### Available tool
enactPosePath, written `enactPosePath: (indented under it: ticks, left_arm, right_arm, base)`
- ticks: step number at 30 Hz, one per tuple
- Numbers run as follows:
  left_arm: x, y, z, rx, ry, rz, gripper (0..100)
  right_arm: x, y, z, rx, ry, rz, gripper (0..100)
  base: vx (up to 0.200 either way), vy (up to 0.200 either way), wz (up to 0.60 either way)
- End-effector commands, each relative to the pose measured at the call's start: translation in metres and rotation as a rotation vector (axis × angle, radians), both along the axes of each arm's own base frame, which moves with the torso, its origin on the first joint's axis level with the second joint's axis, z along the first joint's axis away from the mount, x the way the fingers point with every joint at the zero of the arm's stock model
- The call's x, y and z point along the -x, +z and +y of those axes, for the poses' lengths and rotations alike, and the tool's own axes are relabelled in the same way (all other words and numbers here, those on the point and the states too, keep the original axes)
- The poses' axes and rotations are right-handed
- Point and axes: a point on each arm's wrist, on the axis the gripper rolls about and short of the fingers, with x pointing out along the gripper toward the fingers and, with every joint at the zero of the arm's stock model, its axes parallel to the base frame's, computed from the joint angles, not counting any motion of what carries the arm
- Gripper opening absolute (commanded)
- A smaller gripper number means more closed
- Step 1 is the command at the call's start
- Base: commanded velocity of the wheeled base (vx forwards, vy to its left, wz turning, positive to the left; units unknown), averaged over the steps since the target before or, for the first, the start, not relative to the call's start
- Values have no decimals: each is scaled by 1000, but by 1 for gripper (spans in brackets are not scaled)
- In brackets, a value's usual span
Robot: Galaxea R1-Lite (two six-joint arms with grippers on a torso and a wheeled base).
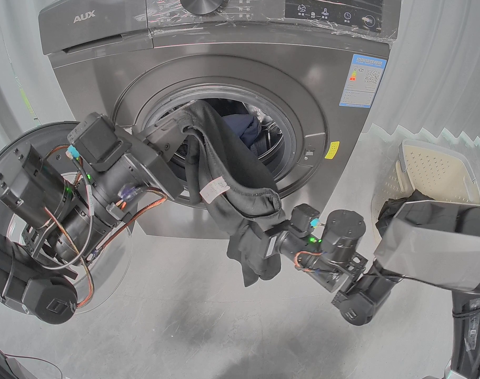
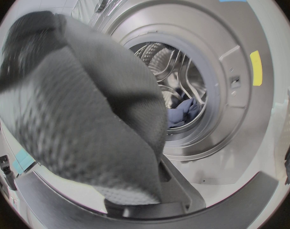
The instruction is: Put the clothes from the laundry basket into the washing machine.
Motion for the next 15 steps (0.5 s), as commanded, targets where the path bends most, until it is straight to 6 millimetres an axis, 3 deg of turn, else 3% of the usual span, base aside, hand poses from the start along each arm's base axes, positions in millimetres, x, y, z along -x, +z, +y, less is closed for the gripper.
enactPosePath:
  ticks: [1,2,7,10,15]
  left_arm:
    - [-17,-20,5,-38,50,61,0]
    - [-16,-25,6,-53,51,80,0]
    - [-17,-38,6,-87,53,120,0]
    - [-18,-55,5,-124,46,164,0]
    - [-17,-83,4,-228,38,217,0]
  right_arm:
    - [22,48,-43,-34,-55,-36,0]
    - [33,53,-54,-28,-67,-23,0]
    - [48,52,-71,-12,-100,14,0]
    - [46,57,-70,-31,-111,1,0]
    - [49,82,-67,-96,-98,-70,0]
  base:
    - [0,0,0]
    - [0,0,0]
    - [0,0,0]
    - [0,0,0]
    - [0,0,0]
